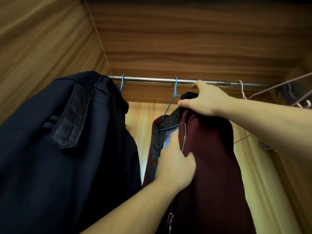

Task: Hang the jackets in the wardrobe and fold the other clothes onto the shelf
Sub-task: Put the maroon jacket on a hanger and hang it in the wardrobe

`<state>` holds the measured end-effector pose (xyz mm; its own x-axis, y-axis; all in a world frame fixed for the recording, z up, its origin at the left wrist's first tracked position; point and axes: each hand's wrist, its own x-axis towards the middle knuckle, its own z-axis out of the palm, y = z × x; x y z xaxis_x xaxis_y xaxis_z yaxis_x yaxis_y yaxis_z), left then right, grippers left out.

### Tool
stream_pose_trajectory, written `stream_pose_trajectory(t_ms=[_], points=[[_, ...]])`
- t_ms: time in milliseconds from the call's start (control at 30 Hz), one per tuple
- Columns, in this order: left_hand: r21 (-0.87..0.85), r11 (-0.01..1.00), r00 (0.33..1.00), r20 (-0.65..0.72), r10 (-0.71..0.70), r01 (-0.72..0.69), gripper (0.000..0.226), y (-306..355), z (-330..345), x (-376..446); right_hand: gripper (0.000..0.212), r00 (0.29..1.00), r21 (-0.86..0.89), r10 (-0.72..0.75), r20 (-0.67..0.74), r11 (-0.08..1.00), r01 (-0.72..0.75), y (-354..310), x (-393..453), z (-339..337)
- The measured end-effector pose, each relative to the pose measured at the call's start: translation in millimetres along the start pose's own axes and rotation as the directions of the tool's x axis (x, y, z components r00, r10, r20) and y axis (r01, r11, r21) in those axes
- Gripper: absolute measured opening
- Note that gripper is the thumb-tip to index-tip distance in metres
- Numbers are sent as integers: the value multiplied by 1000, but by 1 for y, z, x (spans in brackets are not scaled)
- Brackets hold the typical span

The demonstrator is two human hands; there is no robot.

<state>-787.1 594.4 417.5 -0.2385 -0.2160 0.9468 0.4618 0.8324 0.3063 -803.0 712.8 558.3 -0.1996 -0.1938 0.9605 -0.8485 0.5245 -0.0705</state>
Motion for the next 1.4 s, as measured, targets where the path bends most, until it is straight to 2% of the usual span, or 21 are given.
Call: stream_pose_trajectory(t_ms=[67,133,200,300,467,567,900,1200,1400], points=[[10,1000,1000,-12,8,-7,56,4,3,-6,91,999,90,23,-45,996,-19,10,-12,0],[25,1000,1000,-7,8,-8,53,8,5,-12,91,998,113,63,-6,992,-62,16,-20,-1],[47,999,1000,-12,1,0,55,12,7,-16,73,997,94,83,5,992,-83,16,-20,-4],[36,999,999,-35,-20,22,62,14,9,-16,46,994,130,92,-51,988,-84,6,-13,-1],[-109,991,997,-14,-79,77,66,17,14,-13,35,981,129,146,-127,983,-130,-5,-9,5],[-115,990,996,-13,-88,86,67,17,16,-10,30,973,93,153,-173,986,-139,-8,-7,8],[-95,994,997,47,-57,61,68,37,43,7,26,944,71,161,-289,987,-147,28,-4,-6],[-125,990,991,124,-45,60,68,53,67,15,34,917,80,203,-343,979,-187,52,-9,-29],[-143,989,996,84,-20,32,64,39,51,8,23,936,85,210,-281,977,-194,34,-9,-24]])
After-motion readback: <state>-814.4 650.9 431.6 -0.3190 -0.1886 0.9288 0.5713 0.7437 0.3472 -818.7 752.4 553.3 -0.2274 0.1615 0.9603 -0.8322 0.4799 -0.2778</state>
